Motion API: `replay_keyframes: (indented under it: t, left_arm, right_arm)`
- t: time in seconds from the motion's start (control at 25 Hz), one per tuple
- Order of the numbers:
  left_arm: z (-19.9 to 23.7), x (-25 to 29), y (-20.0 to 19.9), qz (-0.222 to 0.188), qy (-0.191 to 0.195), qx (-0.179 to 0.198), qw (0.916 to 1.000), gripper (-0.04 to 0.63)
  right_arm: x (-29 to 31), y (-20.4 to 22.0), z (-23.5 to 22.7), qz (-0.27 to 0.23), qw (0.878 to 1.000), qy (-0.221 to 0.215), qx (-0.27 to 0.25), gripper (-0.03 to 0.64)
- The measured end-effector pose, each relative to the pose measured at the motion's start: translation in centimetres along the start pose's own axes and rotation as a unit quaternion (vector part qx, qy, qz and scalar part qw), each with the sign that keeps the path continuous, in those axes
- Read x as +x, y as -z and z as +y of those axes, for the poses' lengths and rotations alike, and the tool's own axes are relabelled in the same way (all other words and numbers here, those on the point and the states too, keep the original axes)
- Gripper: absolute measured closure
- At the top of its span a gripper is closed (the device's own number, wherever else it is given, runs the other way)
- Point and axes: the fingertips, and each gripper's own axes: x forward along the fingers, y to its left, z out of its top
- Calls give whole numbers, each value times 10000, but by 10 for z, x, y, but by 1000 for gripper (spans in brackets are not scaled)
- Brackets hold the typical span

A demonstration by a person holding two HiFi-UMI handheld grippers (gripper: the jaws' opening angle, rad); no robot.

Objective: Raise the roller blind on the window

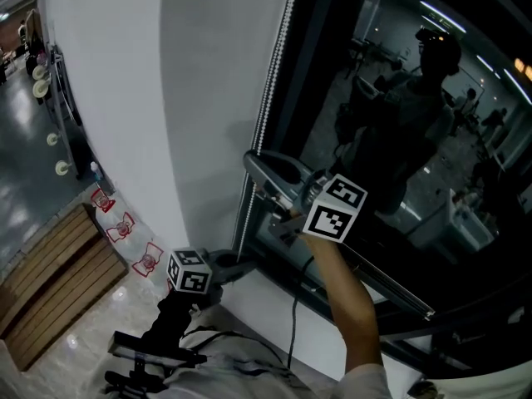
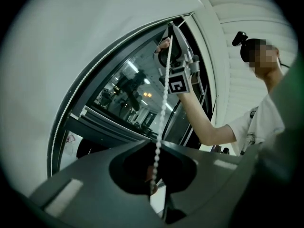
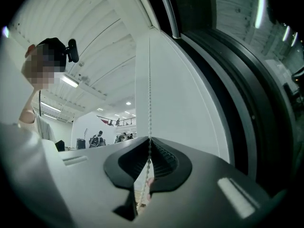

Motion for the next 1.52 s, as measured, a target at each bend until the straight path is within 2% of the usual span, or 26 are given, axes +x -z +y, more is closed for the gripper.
replay_keyframes:
  t: [0.24,0.48,0.88,1.04,1.24,1.36,1.52]
  left_arm:
    - [9,5,3,14,-11,20,10000,597]
    - [13,8,11,75,-19,-82,9999,597]
    - [24,6,17,24,-86,-247,9997,597]
    - [26,4,17,-39,-132,-261,9996,597]
    - [26,4,19,-11,-155,-272,9995,597]
    - [25,3,19,12,-126,-289,9995,597]
    - [23,3,20,21,-83,-290,9995,597]
  right_arm:
    - [-12,70,-12,379,9987,101,325,609]
    - [-23,154,-19,855,9912,241,983,609]
    - [-35,219,-25,1185,9813,341,1475,609]
    - [-43,217,-30,1033,9795,389,1685,607]
    - [-47,204,-27,1001,9854,403,1319,598]
    - [-41,178,-23,732,9891,332,1234,546]
    - [-31,125,-15,463,9952,140,854,532]
